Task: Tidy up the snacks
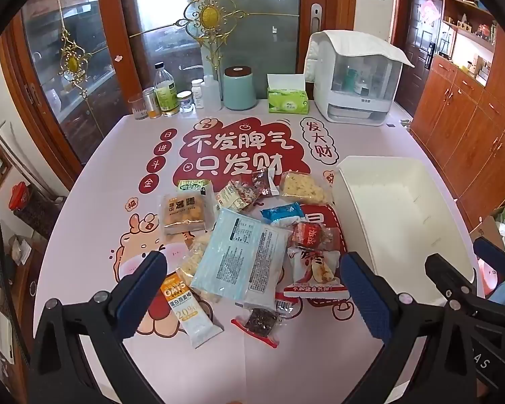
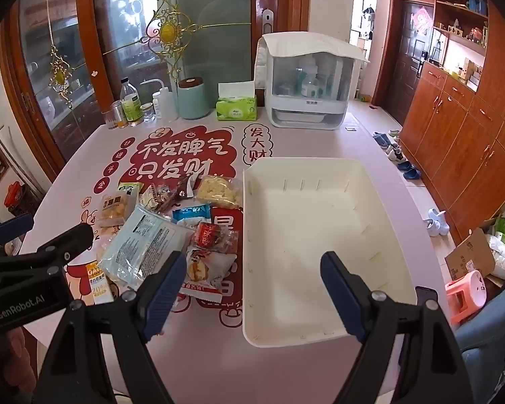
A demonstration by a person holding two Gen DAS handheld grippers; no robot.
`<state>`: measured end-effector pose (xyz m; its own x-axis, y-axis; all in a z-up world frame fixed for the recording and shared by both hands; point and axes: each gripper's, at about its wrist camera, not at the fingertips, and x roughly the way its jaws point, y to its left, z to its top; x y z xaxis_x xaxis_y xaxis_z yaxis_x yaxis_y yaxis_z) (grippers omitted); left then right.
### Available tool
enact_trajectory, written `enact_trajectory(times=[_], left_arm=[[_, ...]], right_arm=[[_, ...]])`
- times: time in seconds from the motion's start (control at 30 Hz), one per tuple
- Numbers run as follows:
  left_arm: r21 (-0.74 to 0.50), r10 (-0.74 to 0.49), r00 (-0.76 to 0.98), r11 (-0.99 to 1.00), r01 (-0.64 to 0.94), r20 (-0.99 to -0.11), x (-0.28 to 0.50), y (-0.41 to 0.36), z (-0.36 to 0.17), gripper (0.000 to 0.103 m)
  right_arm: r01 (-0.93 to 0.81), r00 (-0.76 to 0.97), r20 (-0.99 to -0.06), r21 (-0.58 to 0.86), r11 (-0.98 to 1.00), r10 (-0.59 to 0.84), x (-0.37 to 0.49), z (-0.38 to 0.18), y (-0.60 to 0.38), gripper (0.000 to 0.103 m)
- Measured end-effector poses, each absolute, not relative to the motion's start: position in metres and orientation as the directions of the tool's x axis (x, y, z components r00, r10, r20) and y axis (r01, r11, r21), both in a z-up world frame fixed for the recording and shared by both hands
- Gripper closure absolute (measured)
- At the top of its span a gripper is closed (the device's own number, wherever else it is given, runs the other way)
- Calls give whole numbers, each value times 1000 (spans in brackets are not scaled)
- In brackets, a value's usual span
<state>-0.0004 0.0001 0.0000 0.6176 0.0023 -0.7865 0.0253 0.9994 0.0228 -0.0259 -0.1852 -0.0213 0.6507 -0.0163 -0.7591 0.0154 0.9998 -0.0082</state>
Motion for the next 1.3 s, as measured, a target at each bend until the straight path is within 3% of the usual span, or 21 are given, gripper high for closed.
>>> enact_trajectory(times=[1.3], left_arm=[[-14, -36, 601, 999, 42, -799, -1, -7, -2, 1]], right_arm=[[-2, 642, -767, 1, 1000, 2, -22, -21, -192, 21]])
